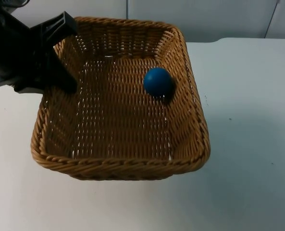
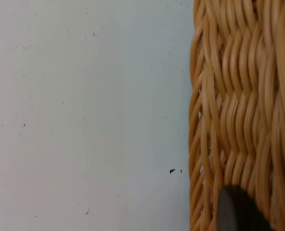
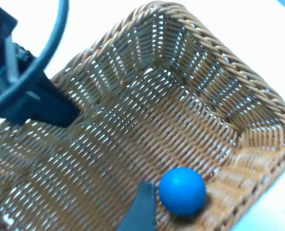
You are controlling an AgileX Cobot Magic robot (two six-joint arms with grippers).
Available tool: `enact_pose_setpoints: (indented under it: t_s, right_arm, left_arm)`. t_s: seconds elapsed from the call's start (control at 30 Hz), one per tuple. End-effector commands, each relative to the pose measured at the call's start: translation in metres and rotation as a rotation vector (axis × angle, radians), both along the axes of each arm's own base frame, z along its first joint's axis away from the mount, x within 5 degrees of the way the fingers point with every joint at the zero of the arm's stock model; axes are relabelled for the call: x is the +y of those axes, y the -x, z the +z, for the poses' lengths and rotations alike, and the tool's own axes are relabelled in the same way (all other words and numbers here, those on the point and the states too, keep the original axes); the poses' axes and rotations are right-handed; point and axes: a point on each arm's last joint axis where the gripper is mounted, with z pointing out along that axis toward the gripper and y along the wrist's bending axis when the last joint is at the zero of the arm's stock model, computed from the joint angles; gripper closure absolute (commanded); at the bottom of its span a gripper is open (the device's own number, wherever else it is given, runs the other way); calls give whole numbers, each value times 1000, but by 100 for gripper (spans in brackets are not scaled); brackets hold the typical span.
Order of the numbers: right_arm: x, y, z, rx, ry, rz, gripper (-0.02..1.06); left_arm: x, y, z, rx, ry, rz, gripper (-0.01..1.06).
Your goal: Pick up the basket with the left hand and place the ball into the basket with the right hand.
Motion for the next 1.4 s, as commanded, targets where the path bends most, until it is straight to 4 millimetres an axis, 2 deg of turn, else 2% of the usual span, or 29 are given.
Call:
enact_pose_setpoints:
  t_s: [0.0, 0.2, 0.3, 0.33, 0.47, 0.5, 0.57, 0.67, 0.83, 1.1, 1.37]
  right_arm:
    - [-9, 13, 18, -29, -19, 1, 25]
    - [-24, 31, 5, -80, -74, -26, 25]
    - [-39, 50, -5, -105, -105, -42, 25]
    - [-39, 50, -5, -105, -105, -42, 25]
    - [-60, 77, -8, -119, -122, -49, 25]
    - [-60, 77, -8, -119, -122, -49, 25]
    - [-69, 89, -7, -134, -139, -53, 25]
    - [-83, 108, -8, -150, -168, -67, 25]
    - [-96, 125, -9, -165, -189, -75, 25]
    - [-111, 144, 4, -194, -234, -88, 25]
    - [-123, 161, 16, -230, -269, -86, 25]
  left_arm:
    - [-2, -2, 4, -5, 28, 25, 105]
    - [-1, -2, 4, -8, 26, 27, 105]
    - [-1, -3, 4, -12, 24, 32, 105]
    - [-1, -3, 4, -12, 24, 32, 105]
    - [0, -3, 4, -19, 10, 29, 105]
    - [0, -3, 4, -19, 10, 29, 105]
    - [0, -3, 3, -19, 3, 25, 105]
    - [0, -4, -4, 1, -1, 25, 105]
    - [0, -8, -15, 22, -17, 24, 105]
    - [1, -14, -33, 39, -53, 37, 105]
    - [4, -20, -62, 77, -105, 48, 105]
